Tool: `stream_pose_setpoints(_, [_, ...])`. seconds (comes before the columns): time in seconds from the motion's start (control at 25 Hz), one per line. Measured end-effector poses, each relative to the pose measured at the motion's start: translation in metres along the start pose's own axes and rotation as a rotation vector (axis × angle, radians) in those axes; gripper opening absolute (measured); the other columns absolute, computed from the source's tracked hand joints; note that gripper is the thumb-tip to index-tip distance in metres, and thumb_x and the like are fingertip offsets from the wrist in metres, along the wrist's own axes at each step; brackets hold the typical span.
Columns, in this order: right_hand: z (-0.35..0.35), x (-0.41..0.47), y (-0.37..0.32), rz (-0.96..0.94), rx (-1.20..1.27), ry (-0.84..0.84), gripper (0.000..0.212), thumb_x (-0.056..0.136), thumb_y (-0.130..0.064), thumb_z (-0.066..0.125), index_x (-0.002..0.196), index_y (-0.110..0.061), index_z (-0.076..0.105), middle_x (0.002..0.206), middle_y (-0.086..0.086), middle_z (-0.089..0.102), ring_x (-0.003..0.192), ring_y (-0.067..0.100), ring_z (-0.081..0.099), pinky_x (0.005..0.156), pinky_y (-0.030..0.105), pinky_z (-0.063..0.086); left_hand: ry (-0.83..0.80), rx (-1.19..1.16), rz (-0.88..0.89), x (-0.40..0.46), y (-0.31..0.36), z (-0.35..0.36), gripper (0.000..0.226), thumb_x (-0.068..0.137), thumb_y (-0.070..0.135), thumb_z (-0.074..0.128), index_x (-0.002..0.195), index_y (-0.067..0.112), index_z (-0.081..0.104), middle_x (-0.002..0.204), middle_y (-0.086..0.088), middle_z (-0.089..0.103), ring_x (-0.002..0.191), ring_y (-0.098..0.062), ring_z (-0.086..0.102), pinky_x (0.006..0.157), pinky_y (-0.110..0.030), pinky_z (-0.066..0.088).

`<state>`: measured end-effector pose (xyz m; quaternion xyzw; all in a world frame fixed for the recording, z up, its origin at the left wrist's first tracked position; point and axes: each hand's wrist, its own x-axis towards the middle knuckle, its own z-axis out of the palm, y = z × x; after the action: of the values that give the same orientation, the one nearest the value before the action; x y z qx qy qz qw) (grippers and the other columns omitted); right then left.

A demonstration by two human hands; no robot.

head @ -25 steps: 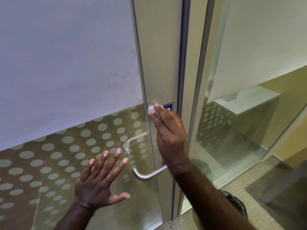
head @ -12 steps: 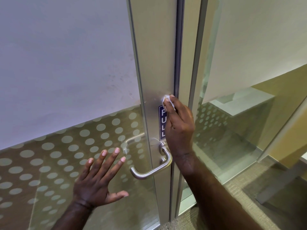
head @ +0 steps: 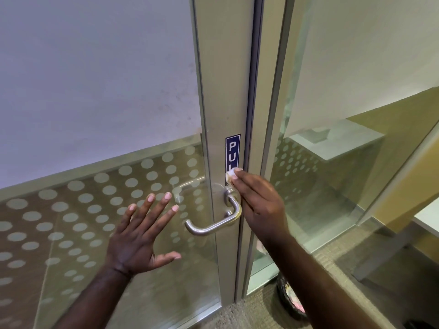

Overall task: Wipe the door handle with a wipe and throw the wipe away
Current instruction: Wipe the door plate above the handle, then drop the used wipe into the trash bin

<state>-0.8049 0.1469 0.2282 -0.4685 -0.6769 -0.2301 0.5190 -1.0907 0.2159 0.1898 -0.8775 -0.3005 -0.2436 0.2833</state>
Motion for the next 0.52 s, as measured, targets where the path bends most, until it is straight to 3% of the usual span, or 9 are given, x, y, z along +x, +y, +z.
stream_pose_setpoints(0.16, [-0.032, -0.045, 0.012, 0.08, -0.079, -0.035, 0.03, 0.083, 0.01, 0.069, 0.111, 0.001, 0.07, 0.118, 0.015, 0.068, 0.104, 0.024, 0.067, 0.091, 0.039, 0.054, -0.022, -0.15, -0.065, -0.001, 0.032, -0.013, 0.093, 0.086, 0.084, 0.021, 0.157, 0.024, 0.022, 0.165, -0.004, 0.015, 0.15, -0.031, 0.018, 0.12, -0.052, 0.007])
stream_pose_setpoints(0.36, [-0.065, -0.088, 0.032, 0.216, -0.071, -0.109, 0.028, 0.08, 0.011, 0.072, 0.106, 0.002, 0.072, 0.112, 0.016, 0.071, 0.097, 0.026, 0.069, 0.085, 0.037, 0.056, -0.065, -0.433, 0.088, 0.011, 0.132, -0.008, 0.079, 0.092, 0.075, 0.027, 0.147, 0.021, 0.04, 0.155, -0.011, 0.038, 0.146, -0.028, 0.031, 0.119, -0.049, 0.017])
stream_pose_setpoints(0.44, [-0.081, -0.119, 0.054, 0.341, -0.056, -0.15, 0.03, 0.079, 0.012, 0.073, 0.107, 0.0, 0.072, 0.113, 0.015, 0.07, 0.099, 0.027, 0.069, 0.083, 0.04, 0.057, -0.118, -0.58, 0.165, 0.032, 0.171, 0.005, 0.065, 0.094, 0.068, 0.041, 0.137, 0.019, 0.051, 0.143, -0.009, 0.055, 0.134, -0.025, 0.047, 0.111, -0.044, 0.032])
stream_pose_setpoints(0.52, [-0.1, -0.153, 0.08, 0.481, -0.092, -0.196, 0.03, 0.081, 0.008, 0.072, 0.109, -0.003, 0.072, 0.114, 0.013, 0.07, 0.101, 0.025, 0.068, 0.083, 0.043, 0.057, -0.176, -0.695, 0.224, 0.062, 0.201, 0.022, 0.048, 0.093, 0.056, 0.054, 0.123, 0.02, 0.059, 0.119, -0.001, 0.068, 0.11, -0.02, 0.061, 0.093, -0.039, 0.042])
